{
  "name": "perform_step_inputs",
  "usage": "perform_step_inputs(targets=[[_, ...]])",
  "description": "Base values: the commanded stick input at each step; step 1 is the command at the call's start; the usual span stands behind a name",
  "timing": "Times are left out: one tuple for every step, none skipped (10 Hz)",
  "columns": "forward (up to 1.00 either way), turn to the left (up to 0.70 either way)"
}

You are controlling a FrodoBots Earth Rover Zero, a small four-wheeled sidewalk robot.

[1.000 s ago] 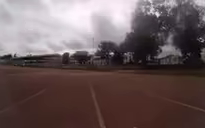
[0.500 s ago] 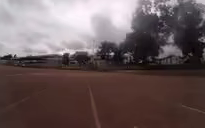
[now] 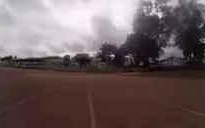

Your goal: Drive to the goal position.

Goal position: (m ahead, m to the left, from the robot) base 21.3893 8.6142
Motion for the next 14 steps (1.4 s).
perform_step_inputs(targets=[[0.67, 0.00], [0.67, 0.00], [0.67, 0.00], [0.67, 0.00], [0.67, 0.00], [0.67, 0.00], [0.67, 0.00], [0.67, 0.00], [0.67, 0.00], [0.67, 0.00], [0.67, 0.00], [0.67, 0.00], [0.67, 0.00], [0.67, 0.00]])
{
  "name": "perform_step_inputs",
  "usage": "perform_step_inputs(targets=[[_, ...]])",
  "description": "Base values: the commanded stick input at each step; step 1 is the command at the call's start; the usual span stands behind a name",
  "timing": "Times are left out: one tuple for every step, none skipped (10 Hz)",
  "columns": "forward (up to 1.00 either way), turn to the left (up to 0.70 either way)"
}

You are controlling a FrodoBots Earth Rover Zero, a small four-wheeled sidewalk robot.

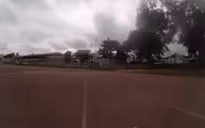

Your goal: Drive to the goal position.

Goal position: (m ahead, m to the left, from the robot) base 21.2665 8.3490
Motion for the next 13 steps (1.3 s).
perform_step_inputs(targets=[[0.67, 0.00], [0.67, 0.00], [0.67, 0.00], [0.67, 0.00], [0.67, 0.00], [0.67, 0.00], [0.67, 0.00], [0.67, 0.00], [0.67, 0.00], [0.67, 0.00], [0.67, 0.00], [0.67, 0.00], [0.67, 0.00]])
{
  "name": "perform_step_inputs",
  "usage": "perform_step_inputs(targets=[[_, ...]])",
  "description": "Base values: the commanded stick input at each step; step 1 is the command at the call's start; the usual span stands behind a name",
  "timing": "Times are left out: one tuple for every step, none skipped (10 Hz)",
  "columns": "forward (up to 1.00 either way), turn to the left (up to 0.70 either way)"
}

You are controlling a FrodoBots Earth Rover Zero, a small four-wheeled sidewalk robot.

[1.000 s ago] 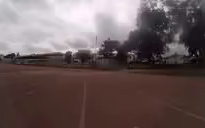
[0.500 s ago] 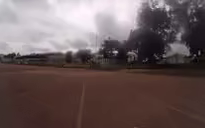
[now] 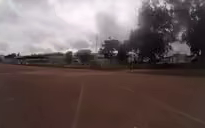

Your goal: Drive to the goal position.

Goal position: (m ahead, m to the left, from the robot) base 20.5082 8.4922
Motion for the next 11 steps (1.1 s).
perform_step_inputs(targets=[[0.67, 0.00], [0.67, 0.00], [0.67, 0.00], [0.67, 0.00], [0.67, 0.00], [0.67, 0.00], [0.67, 0.00], [0.67, 0.00], [0.67, 0.00], [0.67, 0.00], [0.67, 0.00]])
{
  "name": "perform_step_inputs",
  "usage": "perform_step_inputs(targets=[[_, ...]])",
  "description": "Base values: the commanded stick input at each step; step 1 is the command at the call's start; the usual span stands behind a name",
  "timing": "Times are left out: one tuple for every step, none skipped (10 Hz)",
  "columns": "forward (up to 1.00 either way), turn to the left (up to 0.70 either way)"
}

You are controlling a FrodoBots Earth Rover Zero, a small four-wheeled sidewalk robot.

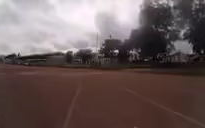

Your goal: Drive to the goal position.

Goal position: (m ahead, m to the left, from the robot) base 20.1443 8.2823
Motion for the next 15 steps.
perform_step_inputs(targets=[[0.67, 0.00], [0.67, 0.00], [0.67, 0.00], [0.67, 0.00], [0.67, 0.00], [0.67, 0.00], [0.67, 0.00], [0.67, 0.00], [0.67, 0.00], [0.67, 0.00], [0.67, 0.00], [0.67, 0.00], [0.67, 0.00], [0.67, 0.00], [0.67, 0.00]])
